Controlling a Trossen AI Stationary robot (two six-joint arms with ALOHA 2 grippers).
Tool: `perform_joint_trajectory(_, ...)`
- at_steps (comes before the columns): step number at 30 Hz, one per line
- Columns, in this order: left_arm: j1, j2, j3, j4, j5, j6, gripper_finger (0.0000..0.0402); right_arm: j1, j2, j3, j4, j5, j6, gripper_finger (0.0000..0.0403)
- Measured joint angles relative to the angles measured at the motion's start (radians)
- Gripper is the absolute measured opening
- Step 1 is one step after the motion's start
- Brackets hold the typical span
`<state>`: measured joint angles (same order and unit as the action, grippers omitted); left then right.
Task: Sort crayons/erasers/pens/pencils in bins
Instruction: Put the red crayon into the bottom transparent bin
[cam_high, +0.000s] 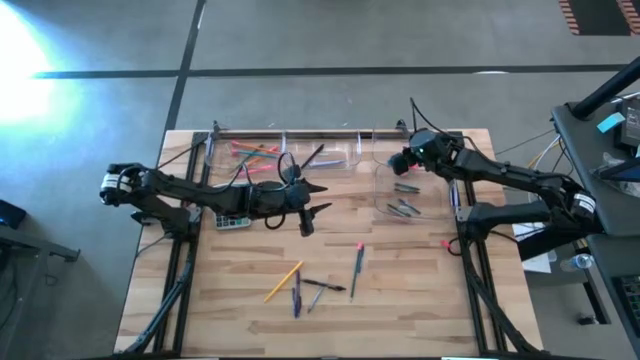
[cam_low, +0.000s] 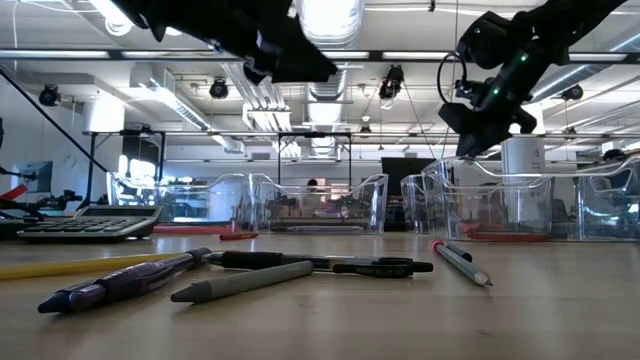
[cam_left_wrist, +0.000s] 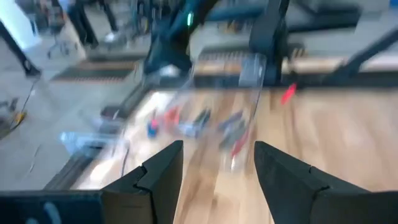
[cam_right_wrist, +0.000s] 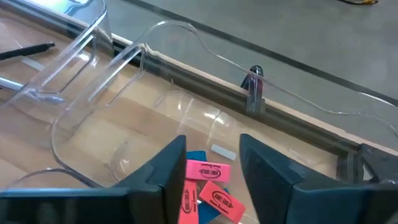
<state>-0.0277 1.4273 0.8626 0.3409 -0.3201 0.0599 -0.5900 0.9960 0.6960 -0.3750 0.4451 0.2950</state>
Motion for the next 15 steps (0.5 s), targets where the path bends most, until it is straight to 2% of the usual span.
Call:
perform_joint_trajectory(3,0.000,-0.021,-0.001,-0.113,-0.041,-0.008,0.0183,0.000,0.002,0.000,-0.027,0.000,-0.002,0.0168)
perform_joint_trajectory(8,0.002,-0.067,0.004,-0.286,-0.093,-0.105,0.0183,0.006,0.001,0.000,-0.084,-0.012,0.021,0.0245)
perform_joint_trajectory(12,0.001,-0.096,0.002,-0.407,-0.099,-0.201,0.0183,0.056,-0.004,0.000,-0.066,-0.180,-0.009,0.0296)
perform_joint_trajectory(15,-0.001,-0.102,-0.003,-0.490,-0.099,-0.216,0.0183,0.149,-0.025,0.000,0.019,-0.209,-0.041,0.0318)
